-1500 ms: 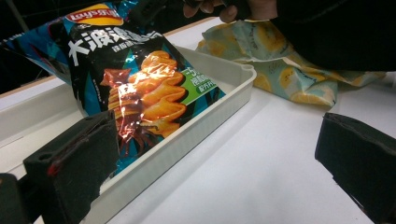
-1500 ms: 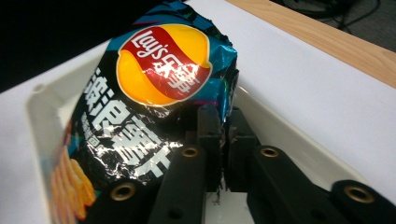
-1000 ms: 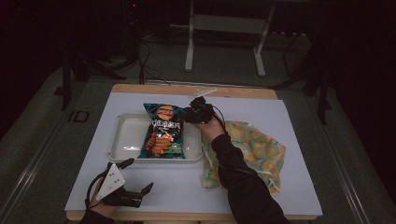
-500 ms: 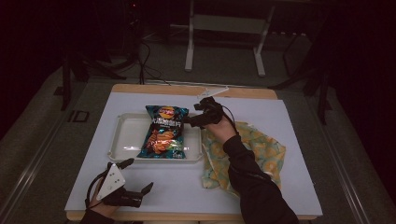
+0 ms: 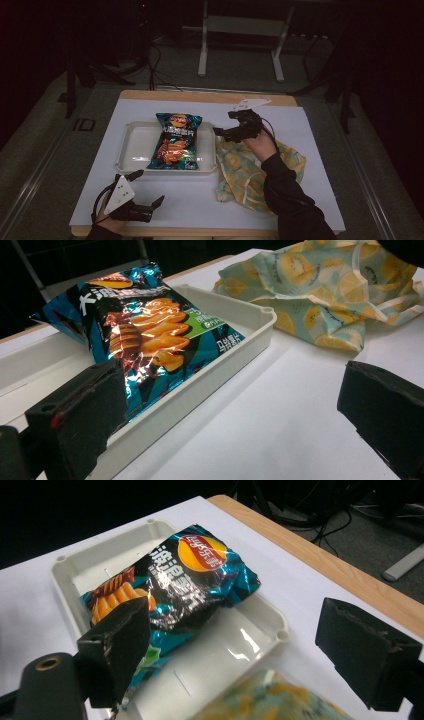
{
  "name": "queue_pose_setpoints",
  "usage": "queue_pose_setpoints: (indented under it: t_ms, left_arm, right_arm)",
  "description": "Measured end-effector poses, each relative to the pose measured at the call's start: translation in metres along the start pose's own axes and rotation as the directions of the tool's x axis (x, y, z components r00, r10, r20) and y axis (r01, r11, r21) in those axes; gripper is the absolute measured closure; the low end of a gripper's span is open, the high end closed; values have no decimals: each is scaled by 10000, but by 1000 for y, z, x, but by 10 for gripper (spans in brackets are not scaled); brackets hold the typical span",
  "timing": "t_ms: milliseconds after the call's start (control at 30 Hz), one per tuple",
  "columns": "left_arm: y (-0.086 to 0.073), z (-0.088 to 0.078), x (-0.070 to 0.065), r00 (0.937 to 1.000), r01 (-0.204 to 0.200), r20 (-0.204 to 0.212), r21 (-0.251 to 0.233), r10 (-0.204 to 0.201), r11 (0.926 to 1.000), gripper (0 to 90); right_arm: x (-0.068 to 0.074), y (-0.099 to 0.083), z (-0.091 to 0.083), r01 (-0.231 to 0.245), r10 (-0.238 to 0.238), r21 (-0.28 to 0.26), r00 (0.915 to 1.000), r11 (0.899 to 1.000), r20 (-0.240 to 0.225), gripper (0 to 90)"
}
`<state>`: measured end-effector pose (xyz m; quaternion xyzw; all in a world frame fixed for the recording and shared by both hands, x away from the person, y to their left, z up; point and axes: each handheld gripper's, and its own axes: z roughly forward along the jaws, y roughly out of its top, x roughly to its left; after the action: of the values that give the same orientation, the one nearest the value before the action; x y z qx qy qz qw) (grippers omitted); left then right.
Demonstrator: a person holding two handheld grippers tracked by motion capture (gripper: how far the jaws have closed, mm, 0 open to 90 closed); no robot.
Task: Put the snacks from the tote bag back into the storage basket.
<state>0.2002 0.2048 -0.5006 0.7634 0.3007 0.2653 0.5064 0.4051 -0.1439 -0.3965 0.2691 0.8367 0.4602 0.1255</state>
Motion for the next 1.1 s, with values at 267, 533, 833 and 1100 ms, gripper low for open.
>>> queue_pose_setpoints:
  t_ms: [267, 533, 833, 1100]
  left_arm:
    - [0, 0, 0, 10000, -2, 5, 13, 2, 10000, 3]
    - [0, 1, 0, 10000, -6, 1, 29, 6, 10000, 3]
    - [0, 2, 0, 10000, -12, -3, 59, 12, 10000, 3]
    - [0, 2, 0, 10000, -25, 0, 88, 25, 10000, 3]
  right_arm:
    - [-15, -23, -34, -411, 423, -280, 9980, 9988, 463, 147]
    - [-31, -55, -66, -719, 773, -527, 9912, 9960, 1076, 148]
    - [-43, -88, -105, -1115, 1270, -917, 9744, 9895, 1856, 148]
    - [-51, -117, -132, -1487, 1767, -1260, 9512, 9808, 2530, 149]
